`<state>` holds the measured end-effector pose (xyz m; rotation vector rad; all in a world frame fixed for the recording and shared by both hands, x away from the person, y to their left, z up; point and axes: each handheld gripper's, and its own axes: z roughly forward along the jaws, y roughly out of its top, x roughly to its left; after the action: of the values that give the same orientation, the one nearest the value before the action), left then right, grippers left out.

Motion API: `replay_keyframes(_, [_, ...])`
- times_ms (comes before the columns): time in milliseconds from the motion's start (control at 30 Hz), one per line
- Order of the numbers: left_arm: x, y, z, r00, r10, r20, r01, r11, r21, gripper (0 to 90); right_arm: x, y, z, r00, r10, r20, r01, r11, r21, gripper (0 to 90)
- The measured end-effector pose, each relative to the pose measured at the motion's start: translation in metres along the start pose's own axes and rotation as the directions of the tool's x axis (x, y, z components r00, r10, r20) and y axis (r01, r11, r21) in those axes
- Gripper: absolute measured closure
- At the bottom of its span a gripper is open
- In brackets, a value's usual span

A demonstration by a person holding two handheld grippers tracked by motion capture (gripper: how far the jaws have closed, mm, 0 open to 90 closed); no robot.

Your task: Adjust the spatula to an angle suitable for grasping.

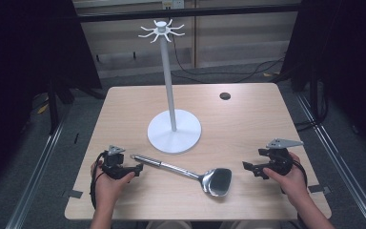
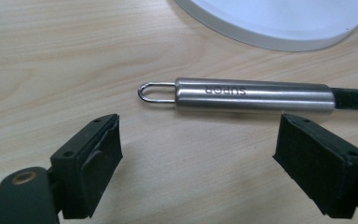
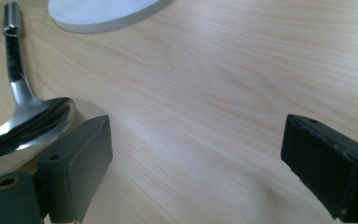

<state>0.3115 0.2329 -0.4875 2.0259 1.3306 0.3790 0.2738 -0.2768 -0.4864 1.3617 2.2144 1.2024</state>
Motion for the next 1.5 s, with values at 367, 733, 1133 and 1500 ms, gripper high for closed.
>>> replay_keyframes(367, [-0.005, 0.000, -0.003, 0.9987, 0.021, 0.047, -0.021, 0.9998, 0.002, 28.0, -0.001, 0.004, 0.007, 0.9999, -0.014, 0.005, 0.014, 1.000, 0.013, 8.4])
replay_keyframes(733, [-0.012, 0.003, -0.012, 0.9972, 0.009, 0.074, -0.012, 0.9992, 0.038, 77.6, 0.001, 0.007, 0.007, 0.9995, -0.032, 0.004, 0.032, 0.999, 0.014, 8.6])
replay_keyframes(1133, [-0.014, 0.007, 0.001, 0.9991, 0.017, 0.038, -0.021, 0.9957, 0.090, 90.0, 0.003, 0.007, 0.003, 0.9990, -0.045, 0.001, 0.045, 0.999, 0.010, 8.6])
replay_keyframes(1500, [-0.008, 0.008, 0.014, 0.9993, 0.003, 0.038, -0.006, 0.9969, 0.079, 90.0, 0.002, 0.005, -0.002, 0.9992, -0.040, 0.010, 0.040, 0.999, 0.005, 8.5])
